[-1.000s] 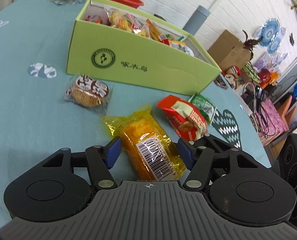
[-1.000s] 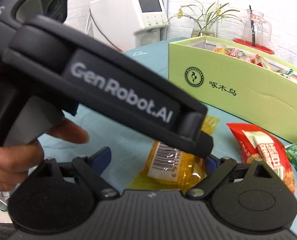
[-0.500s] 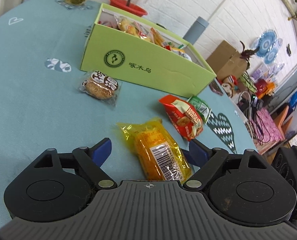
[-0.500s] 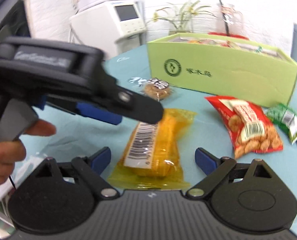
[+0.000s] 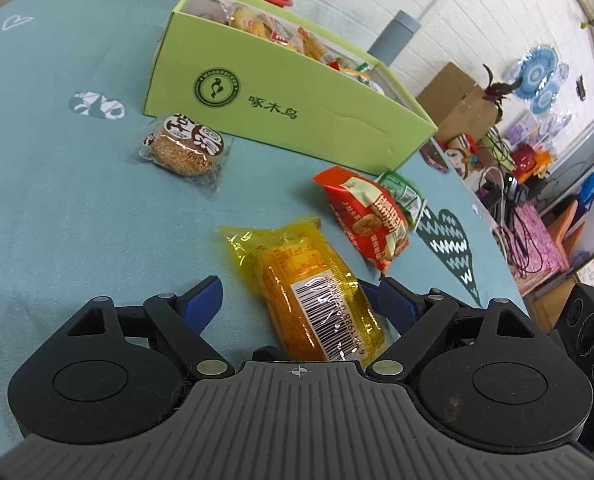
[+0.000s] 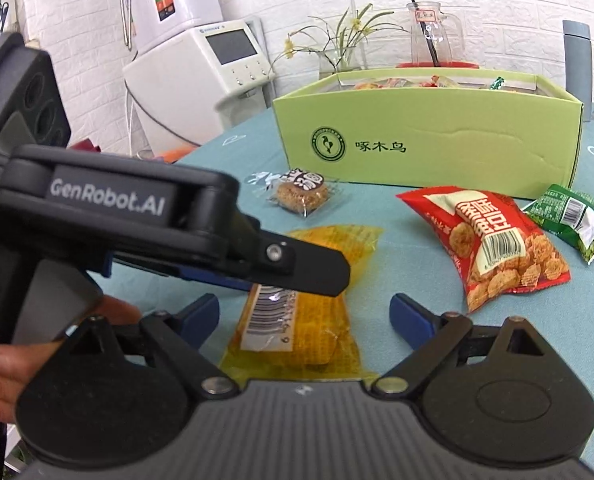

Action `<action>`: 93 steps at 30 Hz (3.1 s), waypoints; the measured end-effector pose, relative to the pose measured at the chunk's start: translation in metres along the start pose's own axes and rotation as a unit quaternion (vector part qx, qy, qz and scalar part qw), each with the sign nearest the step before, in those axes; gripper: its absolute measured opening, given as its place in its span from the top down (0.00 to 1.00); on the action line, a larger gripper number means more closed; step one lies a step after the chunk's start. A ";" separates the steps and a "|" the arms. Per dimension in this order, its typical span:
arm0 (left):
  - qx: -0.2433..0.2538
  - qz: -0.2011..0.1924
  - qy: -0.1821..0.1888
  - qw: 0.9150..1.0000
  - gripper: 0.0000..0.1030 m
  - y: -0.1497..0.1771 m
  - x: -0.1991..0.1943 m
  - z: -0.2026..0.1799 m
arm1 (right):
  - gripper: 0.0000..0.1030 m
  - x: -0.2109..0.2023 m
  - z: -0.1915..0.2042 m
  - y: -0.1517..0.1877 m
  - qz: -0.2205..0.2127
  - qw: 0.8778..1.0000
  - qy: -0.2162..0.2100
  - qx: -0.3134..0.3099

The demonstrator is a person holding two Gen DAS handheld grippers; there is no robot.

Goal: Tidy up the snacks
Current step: 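Move the left gripper to the yellow barcode bag and grasp it, then carry the yellow barcode bag into the green box and open the left gripper, then grasp the red peanut bag with the left gripper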

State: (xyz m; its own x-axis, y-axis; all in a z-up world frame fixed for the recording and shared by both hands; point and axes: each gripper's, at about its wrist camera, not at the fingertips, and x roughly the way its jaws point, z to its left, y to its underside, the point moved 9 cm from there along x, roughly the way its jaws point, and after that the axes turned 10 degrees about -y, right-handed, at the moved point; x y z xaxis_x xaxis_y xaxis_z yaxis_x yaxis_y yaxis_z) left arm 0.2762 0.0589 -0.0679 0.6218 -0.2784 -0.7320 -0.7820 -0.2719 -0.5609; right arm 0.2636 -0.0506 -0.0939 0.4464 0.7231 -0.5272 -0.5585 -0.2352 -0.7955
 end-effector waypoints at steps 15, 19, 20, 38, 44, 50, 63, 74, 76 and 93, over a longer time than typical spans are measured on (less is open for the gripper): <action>0.011 0.003 0.012 1.000 0.68 -0.006 0.005 -0.010 | 0.39 0.004 0.014 -0.002 0.027 0.998 -0.004 -0.055; 0.025 -0.033 0.030 0.999 0.68 -0.040 -0.013 -0.033 | 0.38 -0.009 0.013 -0.027 -0.003 0.998 0.000 -0.068; 0.029 -0.045 0.035 0.998 0.68 -0.052 -0.016 -0.040 | 0.35 -0.014 0.012 -0.038 -0.017 0.997 0.002 -0.075; 0.022 -0.104 -0.069 0.992 0.63 -0.239 0.042 0.018 | 0.31 0.109 -0.035 -0.207 -0.016 0.986 -0.047 -0.161; 0.025 -0.113 -0.031 0.993 0.39 -0.233 0.041 0.030 | 0.17 0.122 -0.034 -0.203 -0.017 0.986 -0.047 -0.162; 0.001 -0.167 0.000 0.986 0.29 -0.210 -0.006 0.021 | 0.01 0.039 -0.036 -0.179 -0.076 0.986 -0.014 -0.148; 0.004 -0.037 0.027 0.999 0.25 -0.083 0.025 -0.036 | 0.00 -0.034 -0.057 -0.061 -0.051 0.997 0.015 -0.049; -0.001 0.039 0.033 0.999 0.58 -0.060 0.081 -0.058 | 0.01 0.001 -0.094 -0.048 0.006 0.999 0.020 -0.048; 0.003 0.046 0.042 0.998 0.63 -0.053 0.083 -0.057 | 0.01 0.001 -0.088 -0.047 0.007 0.999 -0.001 -0.043; 0.010 0.011 0.022 1.000 0.45 -0.015 0.026 -0.038 | 0.01 -0.018 -0.032 -0.017 0.001 0.999 -0.017 -0.046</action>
State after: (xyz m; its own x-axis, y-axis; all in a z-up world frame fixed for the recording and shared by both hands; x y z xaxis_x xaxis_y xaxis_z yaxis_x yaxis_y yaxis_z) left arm 0.3063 0.0211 -0.0641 0.6060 -0.3250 -0.7261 -0.7955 -0.2478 -0.5530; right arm 0.2874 -0.0802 -0.0811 0.4208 0.7435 -0.5197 -0.4918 -0.2944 -0.8194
